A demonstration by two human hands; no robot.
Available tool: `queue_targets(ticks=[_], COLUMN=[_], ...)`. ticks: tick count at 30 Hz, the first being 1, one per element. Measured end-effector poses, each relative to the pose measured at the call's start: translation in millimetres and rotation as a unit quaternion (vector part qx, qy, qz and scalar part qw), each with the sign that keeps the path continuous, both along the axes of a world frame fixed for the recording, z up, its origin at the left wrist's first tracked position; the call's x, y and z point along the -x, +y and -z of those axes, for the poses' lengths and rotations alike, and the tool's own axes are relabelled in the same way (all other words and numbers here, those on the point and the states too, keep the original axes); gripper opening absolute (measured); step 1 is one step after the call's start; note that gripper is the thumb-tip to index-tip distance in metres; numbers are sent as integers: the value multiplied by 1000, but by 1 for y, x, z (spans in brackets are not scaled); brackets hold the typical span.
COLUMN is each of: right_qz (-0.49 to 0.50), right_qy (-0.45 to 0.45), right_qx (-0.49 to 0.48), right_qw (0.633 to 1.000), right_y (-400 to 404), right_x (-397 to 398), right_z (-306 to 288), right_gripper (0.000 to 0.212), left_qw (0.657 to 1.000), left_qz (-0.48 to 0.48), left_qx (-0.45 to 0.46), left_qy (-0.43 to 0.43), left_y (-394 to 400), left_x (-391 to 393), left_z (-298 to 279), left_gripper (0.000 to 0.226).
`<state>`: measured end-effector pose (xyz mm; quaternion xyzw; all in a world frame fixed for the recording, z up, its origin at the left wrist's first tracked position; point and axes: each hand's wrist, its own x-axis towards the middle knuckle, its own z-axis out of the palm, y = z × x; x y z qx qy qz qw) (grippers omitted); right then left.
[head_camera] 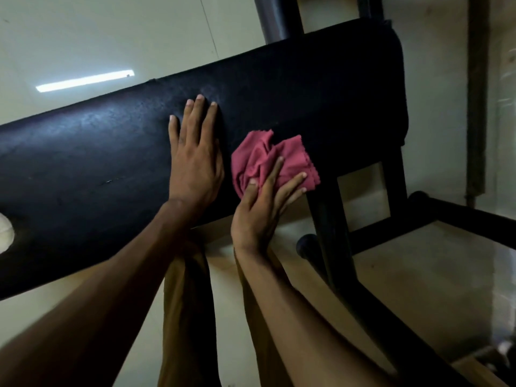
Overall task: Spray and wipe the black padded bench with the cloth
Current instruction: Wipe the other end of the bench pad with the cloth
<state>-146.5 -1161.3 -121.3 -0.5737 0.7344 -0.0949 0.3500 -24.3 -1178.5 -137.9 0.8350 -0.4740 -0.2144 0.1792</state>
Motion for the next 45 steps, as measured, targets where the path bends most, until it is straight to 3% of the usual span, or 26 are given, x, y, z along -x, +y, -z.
queue_targets(ticks=[5, 10, 13, 15, 17, 20, 22, 24, 27, 28, 31, 35, 39, 45], right_qz=[-88, -53, -75, -161, -308, -532, -611, -614, -516, -514, -588, -633, -659, -734], right_qy=[93, 188, 209, 216, 184, 164, 161, 180, 183, 176, 171, 238, 245, 193], right_qx=[37, 57, 61, 83, 99, 86, 111, 136, 148, 152, 183, 224, 206, 252], right_qw=[991, 979, 973, 960, 928, 826, 767, 756, 824, 825, 769, 702, 680, 600], right_y=[-64, -164, -155, -118, -69, -20, -32, -58, -91, -98, -117, -131, -117, -96], right_x=[42, 60, 51, 45, 43, 57, 77, 96, 125, 132, 139, 128, 95, 62], right_z=[0, 7, 11, 11, 11, 18, 21, 22, 14, 13, 16, 22, 23, 31], right_gripper=[58, 57, 54, 52, 56, 67, 79, 90, 79, 76, 83, 96, 105, 90], left_qw=[1000, 999, 999, 999, 999, 999, 999, 998, 998, 998, 998, 997, 998, 998], left_qz=[25, 39, 34, 30, 28, 38, 49, 58, 58, 56, 58, 70, 62, 65], left_qx=[1, 20, 16, 11, 7, -7, -8, -4, -7, -9, -13, -19, -17, -5], left_qy=[12, 26, 19, 15, 18, 22, 19, 19, 17, 15, 9, -12, -22, 13], left_y=[4, 10, 9, 8, 9, 11, 12, 13, 13, 13, 15, 13, 11, 12], left_x=[-9, -13, -11, -9, -9, -12, -15, -16, -16, -16, -18, -13, -8, -18], left_z=[-8, -10, -10, -10, -9, -7, -6, -6, -6, -6, -5, -1, 1, -4], left_gripper=[56, 59, 62, 64, 66, 66, 67, 69, 70, 70, 69, 69, 70, 67])
